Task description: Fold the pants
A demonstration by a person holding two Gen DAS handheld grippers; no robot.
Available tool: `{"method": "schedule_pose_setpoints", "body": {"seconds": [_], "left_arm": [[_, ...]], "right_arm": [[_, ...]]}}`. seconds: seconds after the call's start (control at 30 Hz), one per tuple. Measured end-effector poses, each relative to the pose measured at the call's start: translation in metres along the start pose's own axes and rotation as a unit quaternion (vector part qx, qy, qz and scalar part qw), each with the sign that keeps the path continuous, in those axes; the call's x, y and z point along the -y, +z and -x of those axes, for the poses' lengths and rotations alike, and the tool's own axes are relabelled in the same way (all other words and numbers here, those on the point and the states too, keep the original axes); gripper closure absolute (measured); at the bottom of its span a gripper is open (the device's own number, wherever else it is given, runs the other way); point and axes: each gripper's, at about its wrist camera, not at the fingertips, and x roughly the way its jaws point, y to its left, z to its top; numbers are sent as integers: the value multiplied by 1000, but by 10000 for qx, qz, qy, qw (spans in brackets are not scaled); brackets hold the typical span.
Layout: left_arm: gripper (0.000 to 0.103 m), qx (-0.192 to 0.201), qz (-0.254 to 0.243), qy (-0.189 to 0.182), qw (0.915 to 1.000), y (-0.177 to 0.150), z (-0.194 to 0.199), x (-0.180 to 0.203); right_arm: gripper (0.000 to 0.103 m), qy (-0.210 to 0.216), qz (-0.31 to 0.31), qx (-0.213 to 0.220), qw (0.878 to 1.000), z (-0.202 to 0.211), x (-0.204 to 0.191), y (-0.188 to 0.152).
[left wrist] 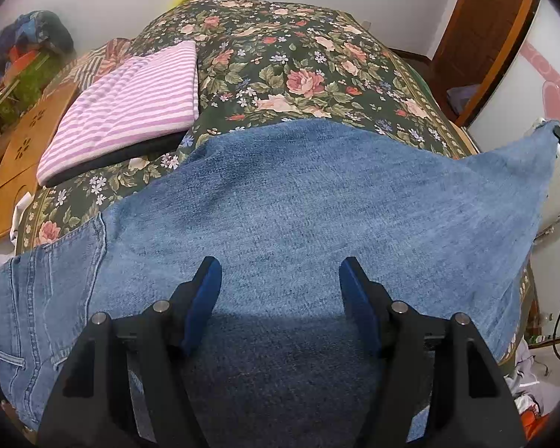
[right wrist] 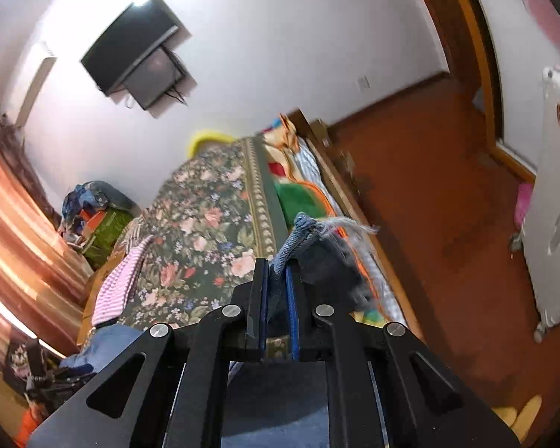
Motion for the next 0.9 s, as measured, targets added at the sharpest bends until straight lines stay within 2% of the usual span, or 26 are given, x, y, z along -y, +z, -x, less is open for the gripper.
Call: {"method": "schedule_pose_setpoints", "body": {"seconds": [0.07,0.13,0.23,0.3,0.43,0.53,0.6,0.67,0.73,0.9], "left_arm": [[37,20,-5,-6,10000,-1,0,0],[37,35,-14,-13,10000,-1,0,0],[37,17,-66,-30,10000,-2,1,0],[37,5,-132,-13,9999,-2,3,1],[37,108,-117,49,9999,-2,12,-3],[37,276,-23,123,9995,-3,26,-11],[37,384,29,198,9991,-6,37,-18],[37,516,70,288,9982,-10,51,-27],[36,618,95,373,9973,-15,63,-34],[21,827,279,497,9949,-37,90,-59]], "right_arm": [[95,-159,-25,-123,9998,2,8,-17],[95,-353,-273,-448,9980,-5,29,-41],[95,-690,-940,-1048,9876,-19,75,-93],[95,-729,-1289,-1201,9817,-21,93,-116],[91,-1182,-1177,-1280,9776,-15,95,-125],[91,-1434,-724,-1171,9800,-5,74,-110],[91,-1396,-217,-1125,9836,-2,49,-96],[82,-1227,219,-1068,9864,-4,18,-85],[67,-1026,701,-1021,9870,-9,-17,-79],[59,-352,1883,-1108,9752,-31,-106,-86]]}}
